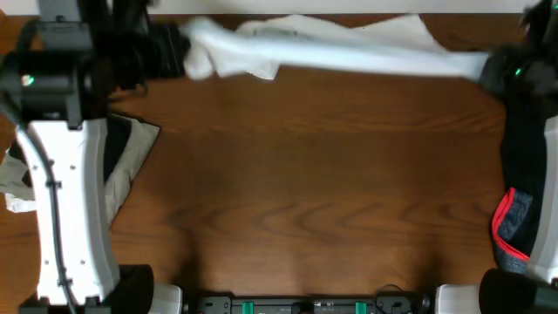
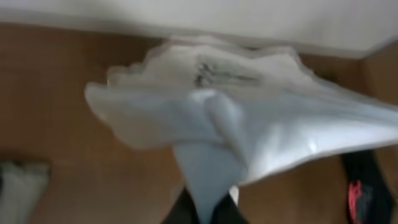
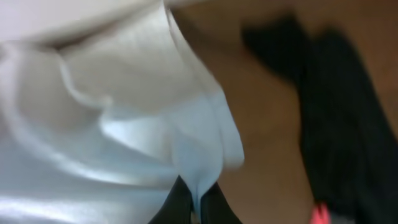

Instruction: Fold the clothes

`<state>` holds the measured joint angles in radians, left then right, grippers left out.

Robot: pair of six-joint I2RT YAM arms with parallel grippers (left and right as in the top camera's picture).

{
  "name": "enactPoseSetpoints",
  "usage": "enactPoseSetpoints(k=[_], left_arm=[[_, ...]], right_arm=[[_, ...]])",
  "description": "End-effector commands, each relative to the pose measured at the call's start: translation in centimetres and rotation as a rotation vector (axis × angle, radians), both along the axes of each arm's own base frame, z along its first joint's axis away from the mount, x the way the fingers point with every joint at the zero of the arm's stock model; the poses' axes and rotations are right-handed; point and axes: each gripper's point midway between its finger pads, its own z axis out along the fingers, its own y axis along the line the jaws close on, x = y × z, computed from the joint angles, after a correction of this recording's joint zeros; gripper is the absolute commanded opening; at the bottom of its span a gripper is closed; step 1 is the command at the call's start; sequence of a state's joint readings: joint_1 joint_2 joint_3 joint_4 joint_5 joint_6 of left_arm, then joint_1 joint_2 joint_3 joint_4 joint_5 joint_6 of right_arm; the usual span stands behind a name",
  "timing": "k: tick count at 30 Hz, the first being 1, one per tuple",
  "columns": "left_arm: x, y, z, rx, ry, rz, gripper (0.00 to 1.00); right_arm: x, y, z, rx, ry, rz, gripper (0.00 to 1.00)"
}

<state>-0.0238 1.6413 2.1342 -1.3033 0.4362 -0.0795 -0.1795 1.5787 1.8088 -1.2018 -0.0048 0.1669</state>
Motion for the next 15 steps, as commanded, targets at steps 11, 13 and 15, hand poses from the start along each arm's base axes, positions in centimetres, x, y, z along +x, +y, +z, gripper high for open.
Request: enactPoseSetpoints(k=[11, 13, 15], left_arm=[[-8.3, -1.4, -18.8, 0.083, 0.665, -0.200, 0.06], [-9.6, -1.3, -20.1, 0.082, 0.729, -0.202, 0.06], [-10.7, -1.3, -20.8, 0.081, 0.781, -0.204, 0.06]], right_arm=[[-8.0, -4.2, -14.4, -0.118, 0.465, -0.155, 0.01], [-8.9, -4.2, -14.9, -0.111, 0.499, -0.159, 0.01], [-9.5, -4.1, -15.3, -0.106, 0.524, -0.163, 0.01]])
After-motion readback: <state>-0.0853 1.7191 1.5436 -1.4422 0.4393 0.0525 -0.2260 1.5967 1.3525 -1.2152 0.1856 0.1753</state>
